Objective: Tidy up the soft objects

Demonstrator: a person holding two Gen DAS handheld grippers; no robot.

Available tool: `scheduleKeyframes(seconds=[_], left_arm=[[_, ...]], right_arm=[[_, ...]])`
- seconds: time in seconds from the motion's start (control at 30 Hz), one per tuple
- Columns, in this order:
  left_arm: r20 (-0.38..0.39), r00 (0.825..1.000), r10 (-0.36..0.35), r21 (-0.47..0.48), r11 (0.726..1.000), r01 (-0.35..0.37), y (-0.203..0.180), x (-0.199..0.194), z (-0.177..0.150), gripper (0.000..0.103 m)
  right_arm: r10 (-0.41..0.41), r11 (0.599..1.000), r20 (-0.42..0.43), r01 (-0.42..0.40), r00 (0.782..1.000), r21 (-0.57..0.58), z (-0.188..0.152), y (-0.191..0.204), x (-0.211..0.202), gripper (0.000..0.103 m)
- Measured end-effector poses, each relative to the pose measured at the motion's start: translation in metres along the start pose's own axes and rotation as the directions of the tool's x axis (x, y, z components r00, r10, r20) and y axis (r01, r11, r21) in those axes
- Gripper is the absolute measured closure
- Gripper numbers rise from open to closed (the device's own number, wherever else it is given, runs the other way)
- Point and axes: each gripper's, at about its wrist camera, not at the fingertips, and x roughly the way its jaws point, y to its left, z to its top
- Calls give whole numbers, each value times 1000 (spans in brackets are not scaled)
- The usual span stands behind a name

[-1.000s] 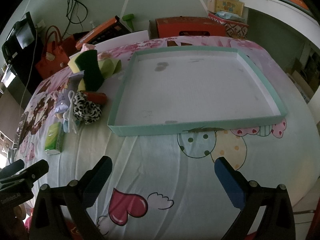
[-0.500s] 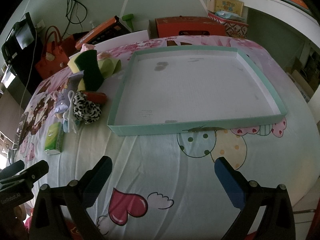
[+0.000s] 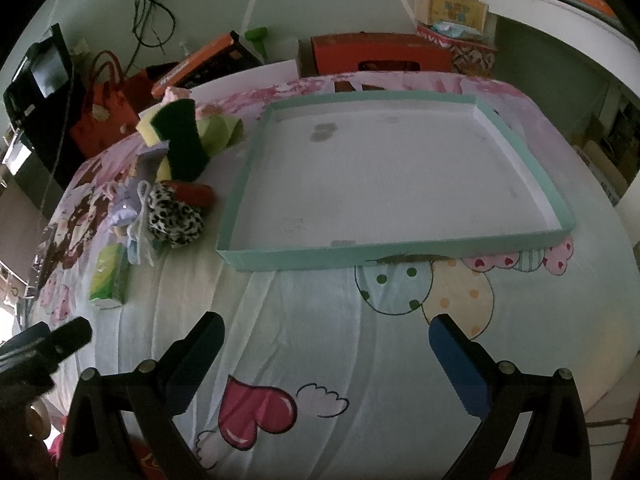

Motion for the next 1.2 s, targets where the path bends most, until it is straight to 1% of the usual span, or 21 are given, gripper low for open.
scheduleKeyframes(seconds=[0.13, 0.23, 0.37, 0.5, 0.6, 0.7, 0.83, 0.9, 0.93, 0.97, 1.07, 1.2], left_arm=[[27, 998, -63, -76, 995, 65, 17, -8, 3, 0], [33, 997, -77, -122, 989, 80, 31, -9, 9, 0], [47, 993, -106, -179, 977, 113, 52, -9, 17, 0], [72, 988, -138, -231, 961, 151, 72, -7, 24, 0], [103, 980, -173, -253, 948, 194, 79, -5, 29, 0], [120, 975, -187, -233, 949, 210, 77, 0, 34, 0], [164, 964, -209, -193, 952, 239, 72, 3, 41, 0], [180, 962, -205, -172, 956, 236, 69, 5, 44, 0], [176, 965, -194, -158, 962, 222, 66, 8, 46, 0], [164, 970, -181, -142, 969, 204, 63, 10, 48, 0], [117, 982, -147, -99, 982, 159, 55, 20, 51, 0], [77, 986, -148, -52, 987, 152, 45, 30, 52, 0]], right_arm=[[12, 999, 27, -11, 1000, -32, 4, 7, -7, 0], [23, 998, 53, -20, 998, -65, 10, 16, -13, 0], [67, 994, 75, -60, 995, -91, 20, 29, -19, 0], [100, 988, 79, -89, 992, -126, 27, 44, -16, 0], [120, 982, 69, -108, 990, -152, 31, 55, -9, 0], [125, 980, 66, -112, 990, -165, 33, 60, -3, 0], [129, 979, 60, -118, 990, -166, 39, 62, 4, 0], [134, 977, 57, -122, 989, -173, 42, 63, 7, 1], [137, 976, 55, -125, 989, -178, 43, 65, 8, 3], [138, 975, 54, -126, 989, -182, 44, 66, 10, 8], [148, 972, 48, -136, 988, -190, 48, 70, 14, 16], [163, 967, 36, -152, 986, -206, 51, 76, 20, 25]])
